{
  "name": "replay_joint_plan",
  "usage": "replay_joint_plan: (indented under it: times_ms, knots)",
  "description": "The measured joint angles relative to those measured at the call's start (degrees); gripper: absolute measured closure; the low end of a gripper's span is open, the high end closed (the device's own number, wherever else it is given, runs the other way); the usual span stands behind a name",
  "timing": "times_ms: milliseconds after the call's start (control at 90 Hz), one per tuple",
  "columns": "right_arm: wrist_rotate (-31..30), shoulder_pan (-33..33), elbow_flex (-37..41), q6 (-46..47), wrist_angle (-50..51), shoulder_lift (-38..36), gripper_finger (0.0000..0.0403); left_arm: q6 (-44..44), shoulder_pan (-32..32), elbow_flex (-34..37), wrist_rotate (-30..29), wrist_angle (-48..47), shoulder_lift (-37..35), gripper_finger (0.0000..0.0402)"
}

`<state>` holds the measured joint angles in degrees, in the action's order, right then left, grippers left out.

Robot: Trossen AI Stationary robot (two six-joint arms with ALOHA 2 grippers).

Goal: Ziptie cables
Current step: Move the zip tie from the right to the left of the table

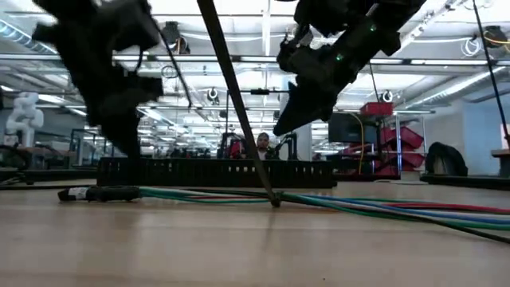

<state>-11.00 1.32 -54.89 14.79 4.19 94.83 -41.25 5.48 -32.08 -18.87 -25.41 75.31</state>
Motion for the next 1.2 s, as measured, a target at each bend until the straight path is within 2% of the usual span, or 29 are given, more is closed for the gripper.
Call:
replay_joint_plan:
  times_ms: [156, 311, 500, 656, 800, 878, 967, 1089, 1200]
  knots:
    - [-0.99, 2.64, 0.0, -0.42, 0.39, -0.14, 0.0392, -3.8, -1.44, 1.68, -0.32, 1.24, 4.77, 0.0401]
    - [-1.12, 4.69, 0.0, -0.69, 0.26, -1.08, 0.0392, -7.75, -1.92, 1.97, 0.61, -0.16, 5.95, 0.0401]
    - [-1.23, 5.51, 0.0, -0.9, 0.52, -1.18, 0.0392, -17.22, -0.91, 1.78, 1.42, -8.2, 5.87, 0.0401]
    - [-1.25, 5.56, 0.0, -1.94, 1.83, -1.18, 0.0392, -24.31, 2.45, 0.78, -0.54, -12.02, 6.16, 0.0401]
    - [-1.42, 4.14, 0.0, -2.23, 5.3, -1.18, 0.0392, -31.6, 5.43, -2.19, -0.6, -24.07, 6.48, 0.0401]
    - [-1.58, 2.99, 0.0, -4.21, 6.31, -1.18, 0.0392, -36.01, 6.69, -3.35, -0.77, -34.05, 6.46, 0.0401]
    - [-3.22, 1.76, 0.0, -8.01, 5.43, -1.18, 0.0391, -41.61, 8.0, -5.17, -1.73, -40.76, 6.44, 0.0401]
    - [-4.7, -0.34, 0.0, -15.42, 3.99, -1.18, 0.0387, -42.35, 9.48, -6.87, -3.91, -40.16, 6.06, 0.0401]
    - [-2.32, -2.09, 0.0, -18.93, 3.8, -1.18, 0.0356, -41.0, 10.79, -8.85, -6.96, -39.83, 6.03, 0.0401]
